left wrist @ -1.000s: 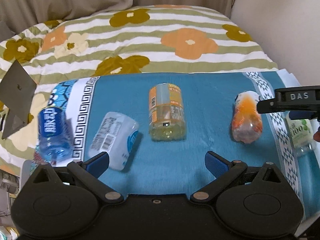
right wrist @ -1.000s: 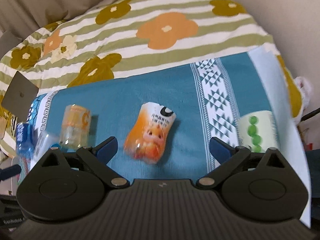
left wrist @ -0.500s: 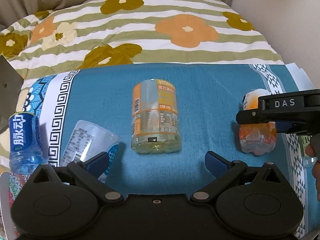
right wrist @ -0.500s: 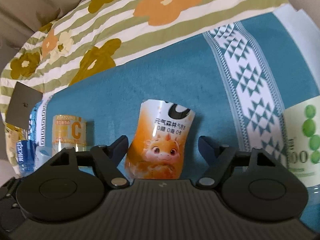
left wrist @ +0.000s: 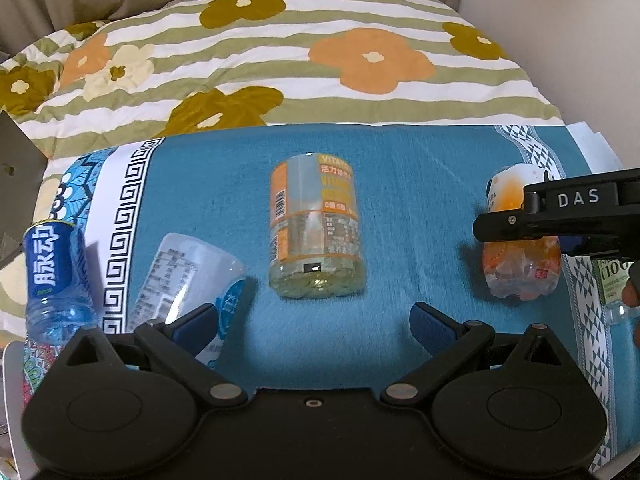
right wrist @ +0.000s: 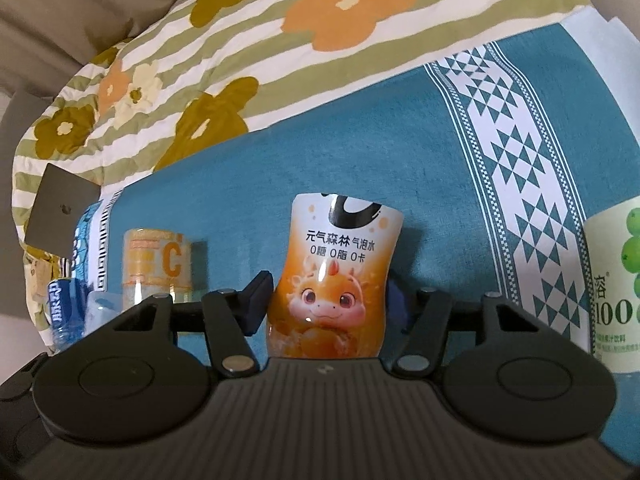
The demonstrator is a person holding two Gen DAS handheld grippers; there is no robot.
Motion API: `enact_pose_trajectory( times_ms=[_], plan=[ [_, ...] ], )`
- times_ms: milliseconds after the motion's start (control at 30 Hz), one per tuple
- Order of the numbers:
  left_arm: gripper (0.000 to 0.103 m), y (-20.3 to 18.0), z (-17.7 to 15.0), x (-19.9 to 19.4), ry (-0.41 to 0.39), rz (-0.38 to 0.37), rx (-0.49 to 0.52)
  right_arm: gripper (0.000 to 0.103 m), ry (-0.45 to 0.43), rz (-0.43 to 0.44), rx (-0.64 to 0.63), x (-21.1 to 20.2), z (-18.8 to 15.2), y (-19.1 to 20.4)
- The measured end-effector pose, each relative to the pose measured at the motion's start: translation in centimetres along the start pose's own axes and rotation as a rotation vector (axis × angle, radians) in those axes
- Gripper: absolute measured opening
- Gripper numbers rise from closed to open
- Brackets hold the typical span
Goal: Flip cup upright
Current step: 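Close the right gripper on the orange bottle and lift it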
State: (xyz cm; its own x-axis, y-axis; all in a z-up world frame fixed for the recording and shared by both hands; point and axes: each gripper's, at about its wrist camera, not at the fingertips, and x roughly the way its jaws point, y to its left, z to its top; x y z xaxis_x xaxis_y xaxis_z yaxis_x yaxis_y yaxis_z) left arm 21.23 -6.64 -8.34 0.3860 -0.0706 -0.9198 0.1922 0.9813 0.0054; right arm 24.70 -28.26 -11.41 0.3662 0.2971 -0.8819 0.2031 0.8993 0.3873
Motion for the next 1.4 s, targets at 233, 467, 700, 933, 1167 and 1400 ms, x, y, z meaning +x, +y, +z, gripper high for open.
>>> enact_pose_trajectory(
  times_ms=[233,467,700,933,1167,1400],
  plan=[
    [0.103,1.4,-1.7,-2.4,-0.030,0.000,-0.008,0.074,-0.002,0.025,-0.060,-2.1,-1.8,2.1],
    [0.103,3.5,-5.1,-4.2,-0.035,0.002,-0.032,0.074,0.017,0.036,-0.128,-3.4,-5.9,4.4],
    [0.103,4.8,-8.9,-5.4,-0.043,-0.003,-0.052,0.074,0.046,0.033,-0.160,-3.3,-10.1,5.6],
    [0.103,5.0,-11.7,-5.8,-0.032,-0.020,-0.066,0.074,0.078,0.010,-0.193,-2.5,-13.7,6.2],
    [0.103,5.4,-13.4,-5.9,-0.020,-0.020,-0.086,0.074,0.088,-0.016,-0.213,-1.3,-14.8,6.1],
    [0.103,5.5,-13.7,-6.1,-0.022,-0.022,-0.095,0.076,0.091,-0.013,-0.208,-0.6,-14.5,6.1]
  ],
)
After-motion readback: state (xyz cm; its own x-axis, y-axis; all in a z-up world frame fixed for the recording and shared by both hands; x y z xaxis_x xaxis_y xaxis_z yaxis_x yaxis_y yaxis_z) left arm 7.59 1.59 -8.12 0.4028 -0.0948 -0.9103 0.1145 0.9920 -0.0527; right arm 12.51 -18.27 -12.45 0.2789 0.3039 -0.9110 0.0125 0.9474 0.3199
